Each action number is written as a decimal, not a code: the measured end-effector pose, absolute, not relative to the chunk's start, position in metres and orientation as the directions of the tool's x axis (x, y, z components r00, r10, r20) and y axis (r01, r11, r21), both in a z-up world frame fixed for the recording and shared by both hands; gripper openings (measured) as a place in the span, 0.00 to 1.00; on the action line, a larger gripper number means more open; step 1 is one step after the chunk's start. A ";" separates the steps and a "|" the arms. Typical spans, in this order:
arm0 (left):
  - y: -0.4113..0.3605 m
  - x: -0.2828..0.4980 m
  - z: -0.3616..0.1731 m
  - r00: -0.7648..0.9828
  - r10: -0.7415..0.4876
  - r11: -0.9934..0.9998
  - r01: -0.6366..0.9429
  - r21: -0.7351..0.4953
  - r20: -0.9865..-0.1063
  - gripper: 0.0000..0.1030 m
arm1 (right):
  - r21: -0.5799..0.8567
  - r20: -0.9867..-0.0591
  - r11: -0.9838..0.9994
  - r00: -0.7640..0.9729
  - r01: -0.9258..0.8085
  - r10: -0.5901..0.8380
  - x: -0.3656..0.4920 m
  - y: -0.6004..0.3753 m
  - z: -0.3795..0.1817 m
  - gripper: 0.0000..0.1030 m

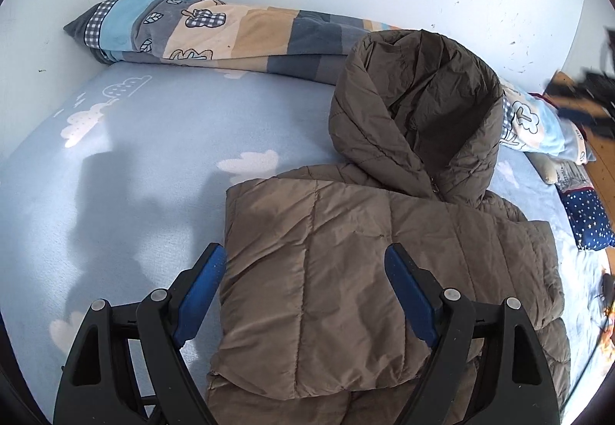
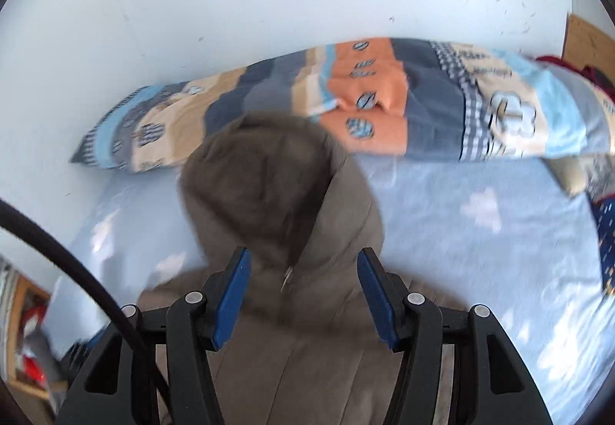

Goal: Fold large clothes
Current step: 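Move the right gripper toward the jacket hood, then close the right gripper on the hood and lift it up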

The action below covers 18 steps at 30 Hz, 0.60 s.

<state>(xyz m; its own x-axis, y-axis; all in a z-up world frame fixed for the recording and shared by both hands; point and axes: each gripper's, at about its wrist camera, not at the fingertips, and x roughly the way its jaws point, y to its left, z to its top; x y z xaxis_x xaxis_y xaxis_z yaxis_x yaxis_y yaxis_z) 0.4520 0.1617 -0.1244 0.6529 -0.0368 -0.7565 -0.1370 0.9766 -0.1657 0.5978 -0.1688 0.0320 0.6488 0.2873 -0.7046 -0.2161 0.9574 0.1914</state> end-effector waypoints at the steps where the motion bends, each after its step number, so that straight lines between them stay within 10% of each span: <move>1: 0.161 0.452 -0.125 0.650 -0.039 0.977 -0.134 -0.165 -0.759 0.81 | 0.165 -0.709 0.964 0.654 -0.207 0.262 0.616 -0.163 0.033 0.60; 9: 0.162 0.457 -0.128 0.642 -0.030 0.979 -0.137 -0.154 -0.766 0.81 | 0.022 -0.744 0.990 0.659 -0.139 0.109 0.713 -0.135 0.013 0.59; 12: 0.161 0.460 -0.130 0.639 -0.026 0.981 -0.133 -0.144 -0.769 0.81 | 0.009 -0.749 0.987 0.653 -0.158 0.111 0.730 -0.128 0.001 0.10; 18: 0.164 0.465 -0.132 0.630 -0.092 0.965 -0.135 -0.225 -0.771 0.81 | -0.072 -0.674 0.971 0.729 -0.226 0.120 0.685 -0.120 0.010 0.06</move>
